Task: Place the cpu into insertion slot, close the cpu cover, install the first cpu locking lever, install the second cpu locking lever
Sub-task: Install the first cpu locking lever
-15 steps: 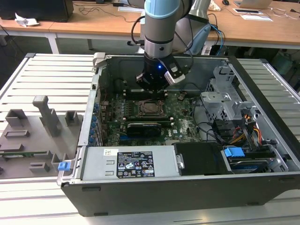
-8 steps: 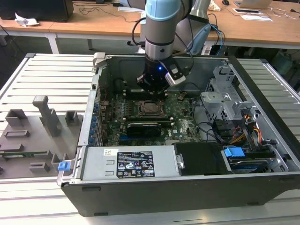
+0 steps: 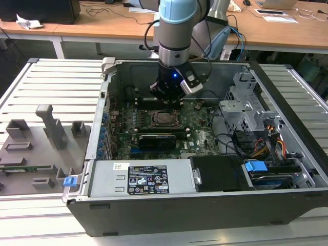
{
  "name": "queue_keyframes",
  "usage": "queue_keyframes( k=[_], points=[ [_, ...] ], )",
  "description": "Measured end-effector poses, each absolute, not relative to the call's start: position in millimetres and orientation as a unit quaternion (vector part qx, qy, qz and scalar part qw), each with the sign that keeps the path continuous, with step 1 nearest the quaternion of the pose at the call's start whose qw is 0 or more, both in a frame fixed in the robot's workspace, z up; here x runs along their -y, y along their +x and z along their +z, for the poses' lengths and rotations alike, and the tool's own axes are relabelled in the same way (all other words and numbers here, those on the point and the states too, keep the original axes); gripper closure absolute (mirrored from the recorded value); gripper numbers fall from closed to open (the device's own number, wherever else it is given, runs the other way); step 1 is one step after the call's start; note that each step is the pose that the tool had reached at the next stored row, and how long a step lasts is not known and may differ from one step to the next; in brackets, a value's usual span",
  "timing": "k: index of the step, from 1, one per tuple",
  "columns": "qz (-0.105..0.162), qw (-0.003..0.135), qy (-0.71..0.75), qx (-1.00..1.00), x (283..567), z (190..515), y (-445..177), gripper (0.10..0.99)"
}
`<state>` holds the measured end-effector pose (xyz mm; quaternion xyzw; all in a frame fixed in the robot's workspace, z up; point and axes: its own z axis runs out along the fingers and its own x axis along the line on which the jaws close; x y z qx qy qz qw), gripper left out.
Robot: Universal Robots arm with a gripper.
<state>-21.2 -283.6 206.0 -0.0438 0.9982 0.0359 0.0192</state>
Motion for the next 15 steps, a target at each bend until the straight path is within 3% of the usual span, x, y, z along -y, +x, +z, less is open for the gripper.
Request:
queue_keyframes(
  k=[15],
  points=[
    [0.015,0.018,-0.044,-0.999,283.6,204.1,-21.2,0.980]
  ],
)
